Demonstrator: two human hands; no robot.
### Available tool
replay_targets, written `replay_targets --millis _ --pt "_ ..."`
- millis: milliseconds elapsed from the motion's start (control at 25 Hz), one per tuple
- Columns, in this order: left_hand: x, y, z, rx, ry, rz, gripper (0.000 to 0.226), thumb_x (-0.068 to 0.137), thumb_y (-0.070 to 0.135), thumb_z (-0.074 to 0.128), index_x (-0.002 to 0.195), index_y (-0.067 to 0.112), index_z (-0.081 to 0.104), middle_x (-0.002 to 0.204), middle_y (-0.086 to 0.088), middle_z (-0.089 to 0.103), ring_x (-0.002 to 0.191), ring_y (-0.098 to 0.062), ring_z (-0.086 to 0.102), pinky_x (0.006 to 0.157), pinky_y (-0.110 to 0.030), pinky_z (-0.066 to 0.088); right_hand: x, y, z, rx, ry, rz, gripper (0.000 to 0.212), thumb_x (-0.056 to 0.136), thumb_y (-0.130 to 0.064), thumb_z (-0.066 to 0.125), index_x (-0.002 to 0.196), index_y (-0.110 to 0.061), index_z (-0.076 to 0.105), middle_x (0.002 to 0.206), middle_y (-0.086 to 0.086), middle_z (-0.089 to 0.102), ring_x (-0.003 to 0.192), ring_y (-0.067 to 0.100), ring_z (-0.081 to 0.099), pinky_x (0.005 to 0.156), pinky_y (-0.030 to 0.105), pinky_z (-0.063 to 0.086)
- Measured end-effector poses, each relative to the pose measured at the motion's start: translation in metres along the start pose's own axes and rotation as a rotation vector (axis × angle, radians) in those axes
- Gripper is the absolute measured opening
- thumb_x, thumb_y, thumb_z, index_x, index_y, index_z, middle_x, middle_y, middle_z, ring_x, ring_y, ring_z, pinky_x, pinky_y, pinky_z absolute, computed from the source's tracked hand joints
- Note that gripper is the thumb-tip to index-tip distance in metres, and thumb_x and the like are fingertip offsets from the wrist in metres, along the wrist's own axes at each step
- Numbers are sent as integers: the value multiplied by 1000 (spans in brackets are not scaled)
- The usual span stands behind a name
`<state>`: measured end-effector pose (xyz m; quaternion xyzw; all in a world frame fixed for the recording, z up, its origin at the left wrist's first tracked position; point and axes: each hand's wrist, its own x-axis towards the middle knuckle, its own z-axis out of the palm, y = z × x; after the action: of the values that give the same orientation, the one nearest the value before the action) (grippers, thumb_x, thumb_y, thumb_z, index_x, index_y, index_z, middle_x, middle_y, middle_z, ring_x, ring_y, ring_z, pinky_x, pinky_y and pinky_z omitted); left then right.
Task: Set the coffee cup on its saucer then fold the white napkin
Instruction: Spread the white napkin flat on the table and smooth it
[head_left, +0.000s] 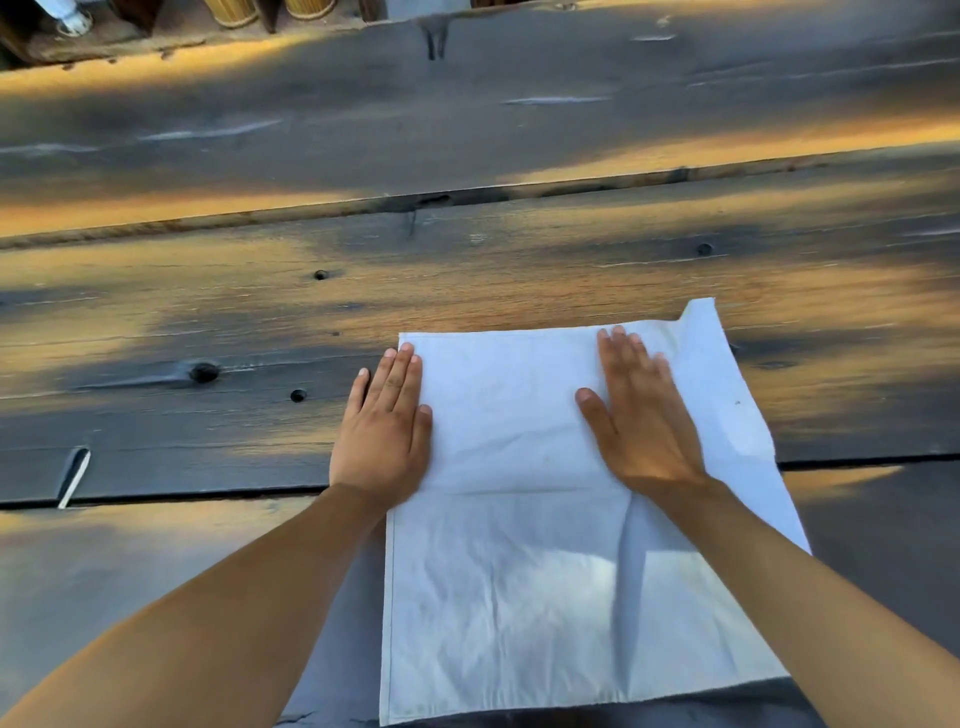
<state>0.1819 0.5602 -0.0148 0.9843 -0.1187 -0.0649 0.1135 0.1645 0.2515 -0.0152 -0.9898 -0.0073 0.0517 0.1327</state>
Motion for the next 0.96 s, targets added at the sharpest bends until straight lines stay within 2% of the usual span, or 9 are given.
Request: replay_targets --millis 120,280,520,600,680,800,880,960 --pt "0 0 0 12 1 5 63 102 37 15 160 13 12 168 2 5 155 -12 -3 127 -41 3 -13 52 -12 -79 0 65 64 101 -57 16 160 -31 14 169 2 5 156 23 4 125 51 6" --pt "1 0 -1 13 5 3 63 102 37 15 160 13 12 168 2 4 155 -11 -4 127 -39 1 -14 88 -22 -97 34 182 64 100 -55 17 159 -29 18 168 9 13 154 32 12 123 56 13" --pt "-1 0 -1 -53 7 6 69 101 51 16 160 15 12 168 3 4 154 -7 -5 126 -37 -3 -28 84 -19 -107 2 309 74 97 -56 9 160 -18 11 169 6 6 156 26 2 124 55 0" --pt "-1 2 -7 -172 24 -4 73 100 54 17 160 13 13 169 1 4 155 -9 -4 126 -38 -1 -36 75 -23 -89 40 370 76 97 -57 8 160 -16 13 169 10 8 155 32 4 124 57 1" --pt "-11 9 -13 -255 113 -42 70 101 48 21 158 8 18 168 -3 8 155 -13 1 127 -41 3 -41 55 -28 -49 116 382 74 99 -53 14 159 -11 18 167 14 13 154 38 7 124 58 2" --pt "-50 33 -4 -105 171 44 63 104 38 24 155 2 25 167 -11 13 156 -23 6 126 -46 8 -51 -12 -22 32 138 140 65 102 -46 26 156 -10 29 166 15 18 154 39 12 124 58 7" --pt "-76 44 10 -19 71 83 65 105 40 19 157 3 17 168 -10 7 156 -23 0 126 -47 7 -60 -69 -3 44 82 -105 62 102 -44 27 156 -15 30 167 12 17 154 37 11 123 58 10" --pt "-87 47 22 60 13 24 67 104 43 10 158 4 10 168 -10 2 156 -22 -5 126 -47 6 -65 -112 17 25 -23 -257 62 101 -46 22 157 -22 29 168 7 16 155 33 7 124 56 8"
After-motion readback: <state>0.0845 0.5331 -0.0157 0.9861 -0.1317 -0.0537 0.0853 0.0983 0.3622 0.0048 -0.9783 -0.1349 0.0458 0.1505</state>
